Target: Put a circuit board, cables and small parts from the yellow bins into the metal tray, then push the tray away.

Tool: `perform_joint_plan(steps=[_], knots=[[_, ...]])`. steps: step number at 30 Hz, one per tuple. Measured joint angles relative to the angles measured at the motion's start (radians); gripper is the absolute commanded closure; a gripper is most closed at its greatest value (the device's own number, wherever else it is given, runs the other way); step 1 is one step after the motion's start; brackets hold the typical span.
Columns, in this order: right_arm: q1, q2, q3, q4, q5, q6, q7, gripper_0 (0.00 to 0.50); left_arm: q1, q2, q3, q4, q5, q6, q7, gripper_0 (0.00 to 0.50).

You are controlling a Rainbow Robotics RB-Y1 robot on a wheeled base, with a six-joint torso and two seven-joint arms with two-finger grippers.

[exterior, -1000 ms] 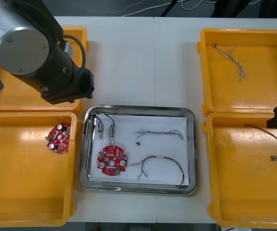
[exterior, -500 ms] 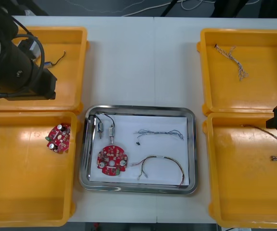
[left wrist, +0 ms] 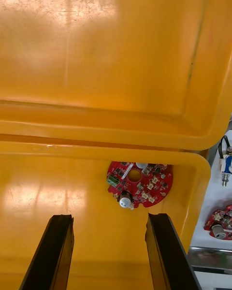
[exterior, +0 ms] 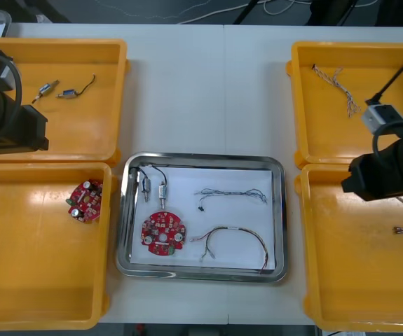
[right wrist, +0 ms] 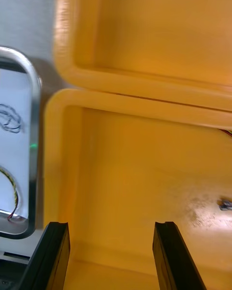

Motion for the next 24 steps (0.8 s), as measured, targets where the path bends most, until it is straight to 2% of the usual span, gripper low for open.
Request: perform_joint_plan(steps=[7,14,21,24], knots=[[-0.149,-0.002,0.241,-0.001,0.01,0.0,0.081,0.0,0.052,0.0,0.058,-0.003,-0.001,-0.013,-0.061,0.058],[-0.234,0.002,0.379,-0.003,0.011,0.0,0.086,0.0,0.076,0.001,0.075,-0.019,-0.001,-0.024,-0.132,0.056],[-0.292,0.04,0.479,-0.003,0.024,0.0,0.097,0.0,0.076,0.001,0.075,-0.023,-0.001,-0.024,-0.132,0.058],[-0.318,0.067,0.524,-0.003,0.027,0.0,0.148,0.0,0.076,0.001,0.075,-0.023,-0.001,-0.024,-0.132,0.056]])
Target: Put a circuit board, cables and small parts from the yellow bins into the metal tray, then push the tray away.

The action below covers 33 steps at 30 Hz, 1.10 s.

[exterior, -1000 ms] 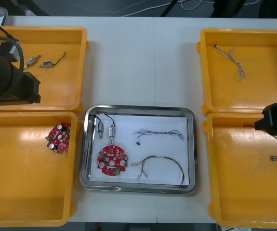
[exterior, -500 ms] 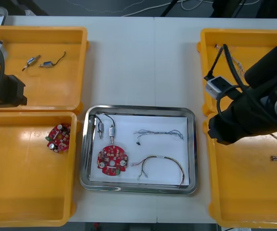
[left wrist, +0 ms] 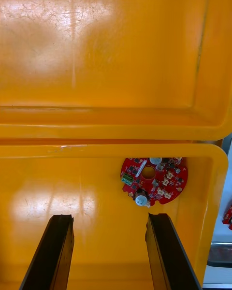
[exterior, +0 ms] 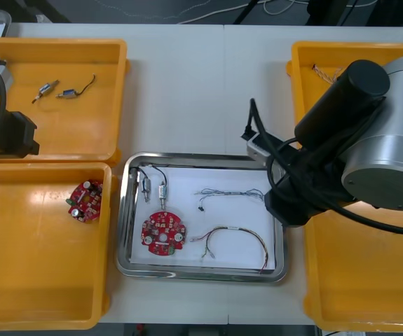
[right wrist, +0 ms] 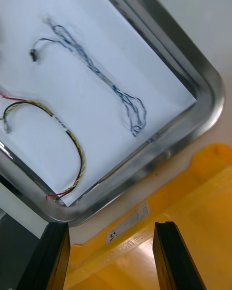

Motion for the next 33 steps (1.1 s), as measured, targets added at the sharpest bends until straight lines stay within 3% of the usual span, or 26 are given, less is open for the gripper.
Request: perform_joint_plan(steps=[7,13,23,33], knots=[[-0.049,0.072,0.1,0.03,0.039,-0.014,0.072,0.0,0.0,0.0,0.0,-0.001,-0.009,-0.001,0.0,0.036],[-0.085,0.127,0.208,0.11,0.101,-0.093,0.285,0.0,0.0,0.0,0.0,-0.001,-0.018,-0.002,0.0,0.0],[-0.114,0.211,0.39,0.193,0.207,-0.178,0.349,0.0,0.0,0.0,0.0,-0.001,-0.019,-0.003,0.0,0.0],[-0.125,0.235,0.548,0.209,0.257,-0.224,0.349,0.0,0.0,0.0,0.0,-0.001,-0.022,-0.007,0.0,0.0]])
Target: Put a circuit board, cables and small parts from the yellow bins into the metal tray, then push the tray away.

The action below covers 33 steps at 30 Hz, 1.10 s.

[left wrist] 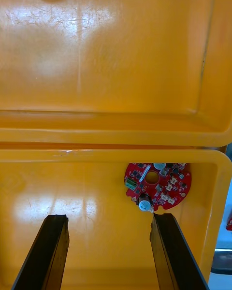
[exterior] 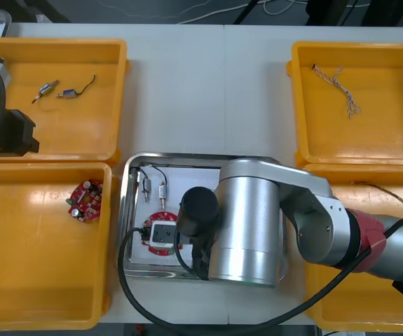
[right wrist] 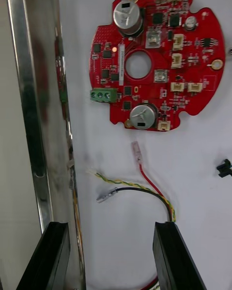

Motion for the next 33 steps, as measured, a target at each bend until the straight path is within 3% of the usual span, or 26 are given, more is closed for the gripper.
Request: perform_joint_plan(steps=[15,33], knots=[[-0.001,0.07,0.073,0.099,0.021,-0.002,0.0,0.0,0.0,0.0,0.0,0.0,-0.001,-0.001,0.0,0.0],[0.003,0.075,0.116,0.103,0.075,-0.002,0.0,0.0,0.0,0.0,0.0,0.0,-0.001,-0.001,0.0,0.0]])
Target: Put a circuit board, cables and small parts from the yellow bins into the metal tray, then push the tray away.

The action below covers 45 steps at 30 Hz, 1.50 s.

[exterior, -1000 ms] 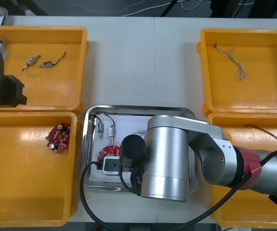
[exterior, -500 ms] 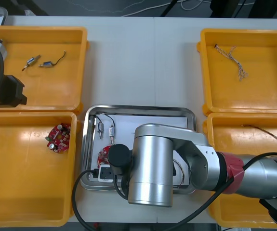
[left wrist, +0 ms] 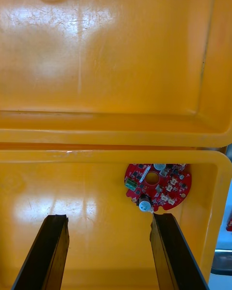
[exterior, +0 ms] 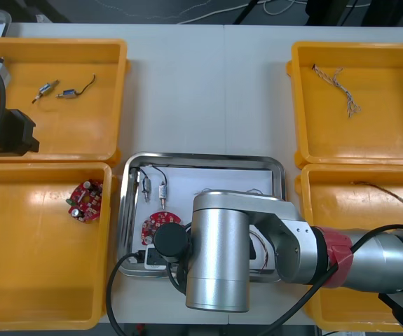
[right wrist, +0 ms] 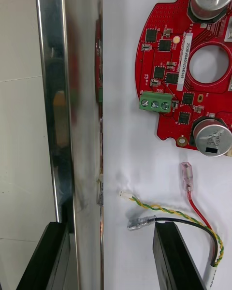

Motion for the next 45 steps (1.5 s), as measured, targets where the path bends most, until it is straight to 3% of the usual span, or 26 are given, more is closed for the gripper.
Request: perform_joint_plan(steps=[42,44,45], knots=[[0.092,0.014,0.038,0.006,0.095,-0.02,0.0,0.0,0.0,0.0,0.0,0.0,0.0,0.0,0.0,0.0],[0.092,0.014,0.041,0.01,0.097,-0.028,0.0,0.009,0.0,0.0,0.0,0.0,0.0,0.0,0.0,0.0],[0.092,0.014,0.043,0.011,0.1,-0.032,0.0,0.073,0.0,0.0,0.0,0.0,0.0,0.0,0.0,0.0]])
